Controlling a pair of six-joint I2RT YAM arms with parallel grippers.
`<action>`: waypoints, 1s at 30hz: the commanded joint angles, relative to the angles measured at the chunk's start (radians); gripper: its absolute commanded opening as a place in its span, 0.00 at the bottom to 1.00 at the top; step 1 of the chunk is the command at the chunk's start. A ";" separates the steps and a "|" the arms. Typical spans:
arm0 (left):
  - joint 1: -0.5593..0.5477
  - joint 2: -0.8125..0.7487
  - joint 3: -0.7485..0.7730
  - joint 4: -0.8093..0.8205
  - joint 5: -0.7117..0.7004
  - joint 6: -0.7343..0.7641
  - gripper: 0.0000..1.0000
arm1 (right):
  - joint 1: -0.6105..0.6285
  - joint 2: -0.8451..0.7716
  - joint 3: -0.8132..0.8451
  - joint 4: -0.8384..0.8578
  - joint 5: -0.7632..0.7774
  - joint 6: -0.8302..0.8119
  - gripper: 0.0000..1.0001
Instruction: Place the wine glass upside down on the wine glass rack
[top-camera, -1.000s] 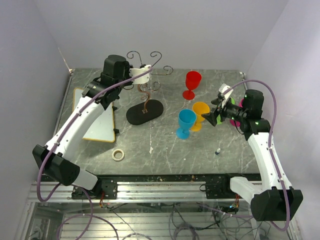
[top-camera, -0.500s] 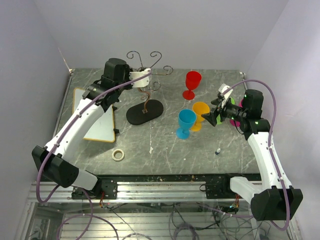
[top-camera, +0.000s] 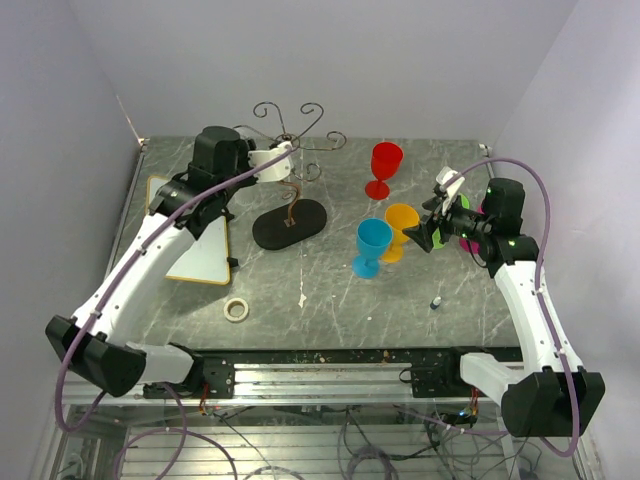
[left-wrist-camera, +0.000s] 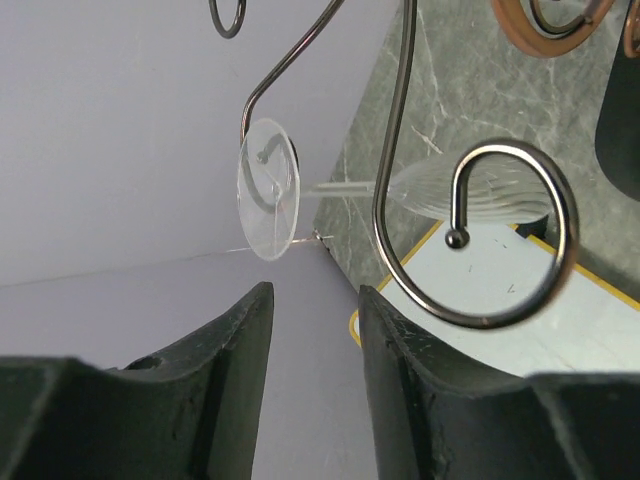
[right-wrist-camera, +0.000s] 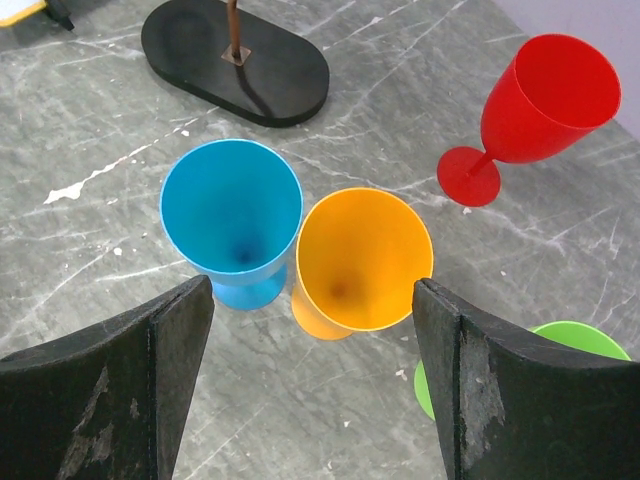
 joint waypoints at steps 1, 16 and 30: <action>-0.003 -0.072 -0.031 0.024 0.034 -0.076 0.52 | -0.009 0.003 0.008 0.010 0.002 -0.010 0.80; 0.125 -0.389 -0.322 0.094 0.103 -0.564 0.71 | -0.007 -0.013 0.009 0.029 0.018 0.002 0.80; 0.330 -0.530 -0.477 0.011 0.349 -0.788 0.97 | 0.183 0.194 0.292 -0.191 0.233 -0.050 0.78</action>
